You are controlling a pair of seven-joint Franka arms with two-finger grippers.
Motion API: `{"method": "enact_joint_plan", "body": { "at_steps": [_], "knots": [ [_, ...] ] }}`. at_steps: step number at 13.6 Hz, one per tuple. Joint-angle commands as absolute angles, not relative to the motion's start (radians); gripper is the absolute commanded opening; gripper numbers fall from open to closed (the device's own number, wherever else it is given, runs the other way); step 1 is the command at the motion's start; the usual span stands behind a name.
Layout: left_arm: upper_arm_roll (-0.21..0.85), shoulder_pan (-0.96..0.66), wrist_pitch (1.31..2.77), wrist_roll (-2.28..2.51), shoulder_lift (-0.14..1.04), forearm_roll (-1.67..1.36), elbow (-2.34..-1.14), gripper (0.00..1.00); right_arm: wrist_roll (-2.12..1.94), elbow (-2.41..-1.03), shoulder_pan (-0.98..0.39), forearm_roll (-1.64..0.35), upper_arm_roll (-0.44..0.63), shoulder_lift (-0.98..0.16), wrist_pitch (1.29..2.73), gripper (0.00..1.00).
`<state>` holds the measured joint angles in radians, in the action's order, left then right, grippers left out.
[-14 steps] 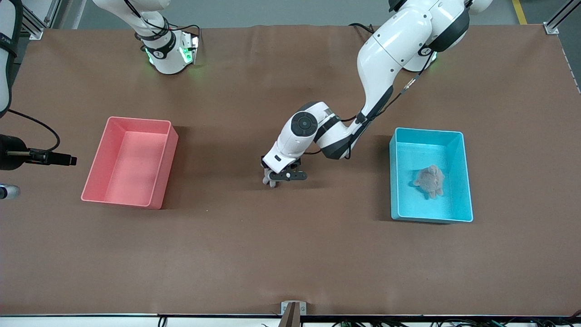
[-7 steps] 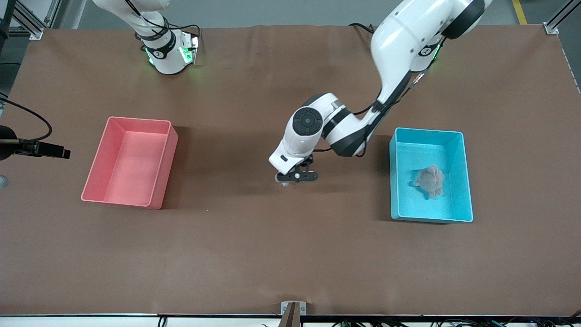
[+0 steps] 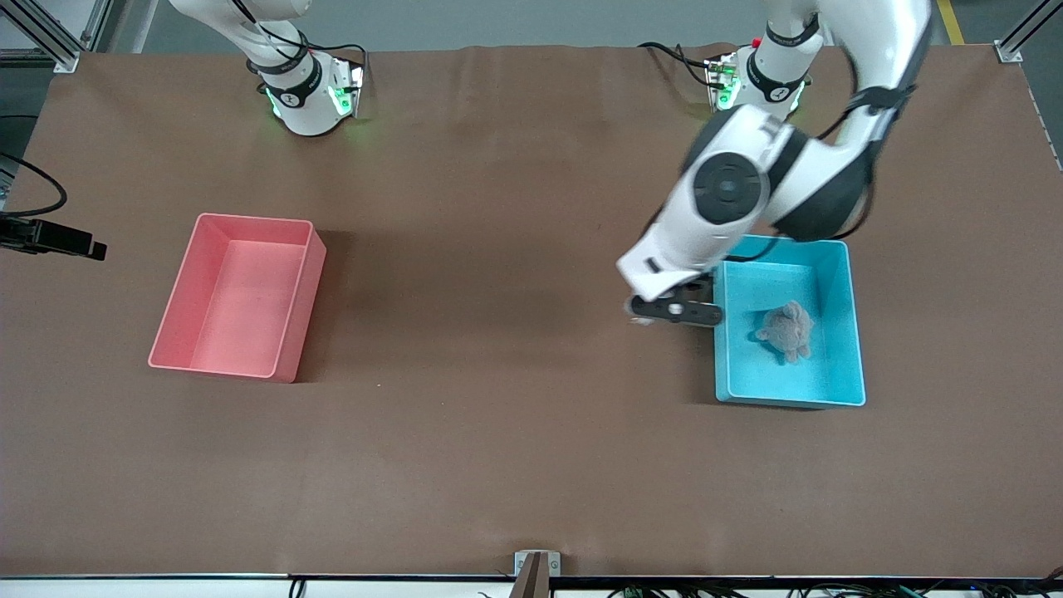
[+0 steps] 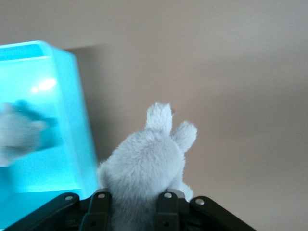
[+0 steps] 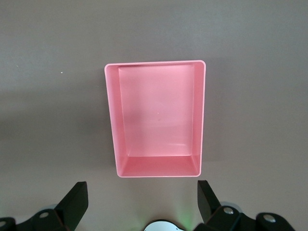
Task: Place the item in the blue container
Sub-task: 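Carry the second plush into the blue box with the left gripper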
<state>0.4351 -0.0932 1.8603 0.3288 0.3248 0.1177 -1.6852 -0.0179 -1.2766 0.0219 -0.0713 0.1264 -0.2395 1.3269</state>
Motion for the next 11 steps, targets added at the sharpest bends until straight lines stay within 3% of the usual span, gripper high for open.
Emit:
{"method": "enact_joint_plan", "body": {
  "at_steps": [1,7,11],
  "knots": [
    [0.446,0.039,1.879,0.152,0.235,0.098,-1.825,0.27,-0.026,-1.312,0.018,-0.061,0.118,-0.169,1.304,1.00],
    [0.445,0.193,1.954,-0.046,0.279,0.182,-1.877,0.24,-0.028,-1.351,0.000,-0.011,0.115,-0.120,1.325,1.00],
    [0.443,0.222,2.068,-0.046,0.394,0.279,-1.888,0.24,-0.047,-1.353,0.005,-0.012,0.117,-0.109,1.328,1.00]
  ]
}}
